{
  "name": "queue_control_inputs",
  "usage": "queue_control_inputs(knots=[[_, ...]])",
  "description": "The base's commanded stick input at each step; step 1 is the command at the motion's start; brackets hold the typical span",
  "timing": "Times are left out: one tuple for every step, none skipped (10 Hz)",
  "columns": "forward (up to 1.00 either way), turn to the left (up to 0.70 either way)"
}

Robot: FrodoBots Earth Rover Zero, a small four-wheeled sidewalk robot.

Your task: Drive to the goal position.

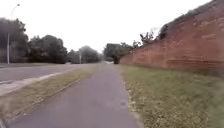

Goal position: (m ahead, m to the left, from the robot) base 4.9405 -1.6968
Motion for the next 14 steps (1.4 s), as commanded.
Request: queue_control_inputs(knots=[[1.00,0.00],[1.00,0.00],[1.00,0.00],[1.00,0.00],[1.00,0.00],[1.00,0.00],[1.00,0.00],[1.00,0.00],[1.00,0.00],[1.00,0.00],[1.00,0.00],[1.00,0.00],[1.00,0.00],[1.00,0.00]])
